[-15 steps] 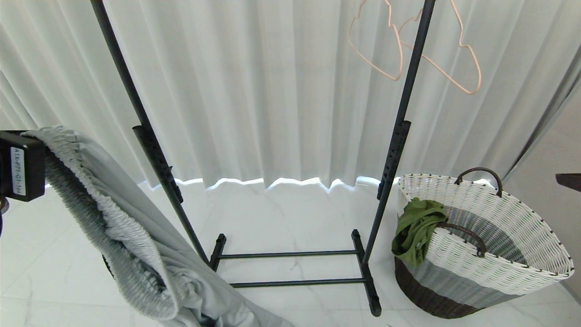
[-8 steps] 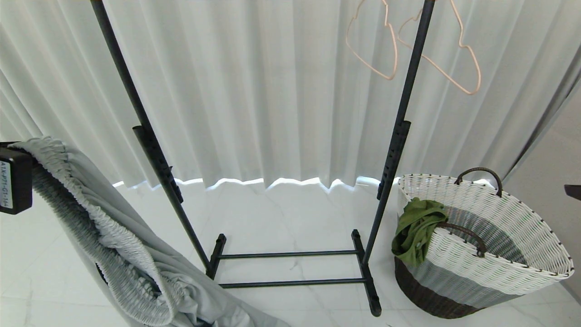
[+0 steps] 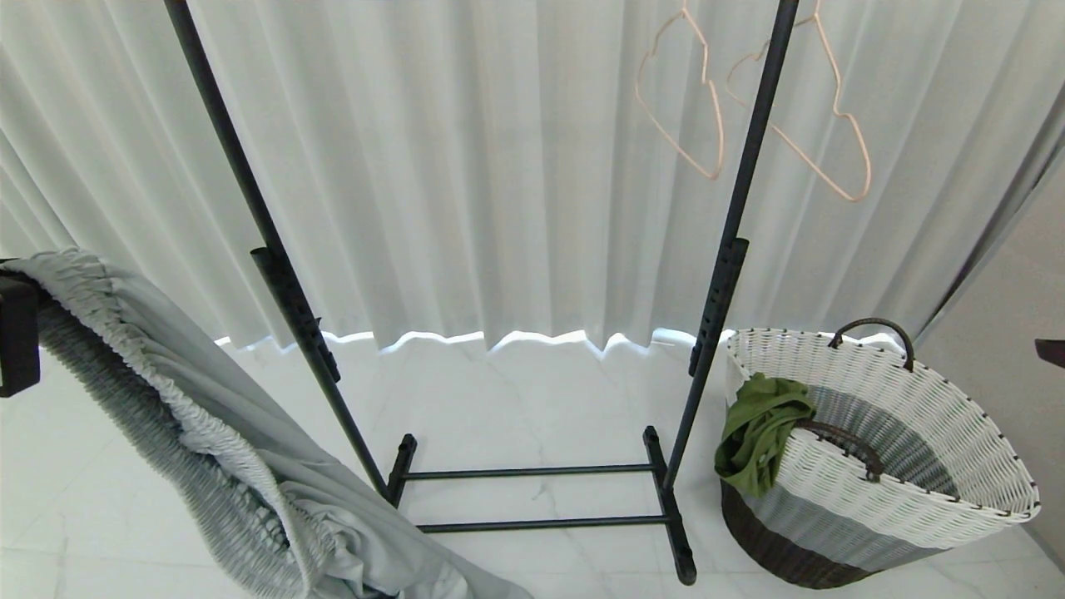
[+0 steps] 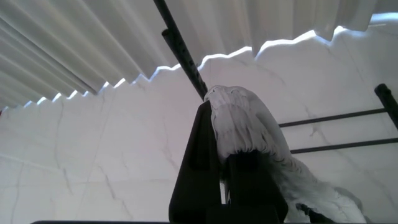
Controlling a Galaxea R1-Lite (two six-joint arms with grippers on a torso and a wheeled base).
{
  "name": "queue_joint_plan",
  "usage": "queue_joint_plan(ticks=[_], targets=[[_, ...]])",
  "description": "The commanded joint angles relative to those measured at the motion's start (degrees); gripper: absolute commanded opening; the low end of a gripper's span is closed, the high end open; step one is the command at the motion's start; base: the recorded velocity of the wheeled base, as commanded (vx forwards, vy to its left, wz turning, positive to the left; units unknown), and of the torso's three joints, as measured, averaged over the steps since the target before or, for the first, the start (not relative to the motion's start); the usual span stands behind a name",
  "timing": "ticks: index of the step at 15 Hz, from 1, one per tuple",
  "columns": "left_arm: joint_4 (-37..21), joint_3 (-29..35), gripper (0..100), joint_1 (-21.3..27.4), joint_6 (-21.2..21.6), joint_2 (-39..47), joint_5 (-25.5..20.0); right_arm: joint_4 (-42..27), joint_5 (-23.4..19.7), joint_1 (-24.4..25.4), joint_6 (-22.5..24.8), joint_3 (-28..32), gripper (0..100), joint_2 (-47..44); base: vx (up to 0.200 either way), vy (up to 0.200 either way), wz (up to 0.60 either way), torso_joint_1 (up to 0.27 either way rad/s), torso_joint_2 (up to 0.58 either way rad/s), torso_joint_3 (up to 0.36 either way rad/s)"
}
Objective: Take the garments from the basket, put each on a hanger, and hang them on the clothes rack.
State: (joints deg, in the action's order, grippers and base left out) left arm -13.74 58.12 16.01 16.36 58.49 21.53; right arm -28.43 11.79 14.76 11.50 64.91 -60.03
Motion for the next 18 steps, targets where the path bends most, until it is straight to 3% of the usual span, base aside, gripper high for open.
queue_joint_plan(ticks=[1,18], targets=[[-0.06,-0.03,0,-0.01,-0.01,-0.13,0.00,-0.05,0.08,0.00,0.02,-0.14,100,0.00,0.000,0.000,0.00,0.154,-0.47,-0.286],[-0.06,-0.20,0,-0.01,0.08,0.31,0.00,1.89,-0.01,-0.09,1.60,-2.86,100,0.35,0.000,0.000,0.00,0.037,-0.10,-0.063]])
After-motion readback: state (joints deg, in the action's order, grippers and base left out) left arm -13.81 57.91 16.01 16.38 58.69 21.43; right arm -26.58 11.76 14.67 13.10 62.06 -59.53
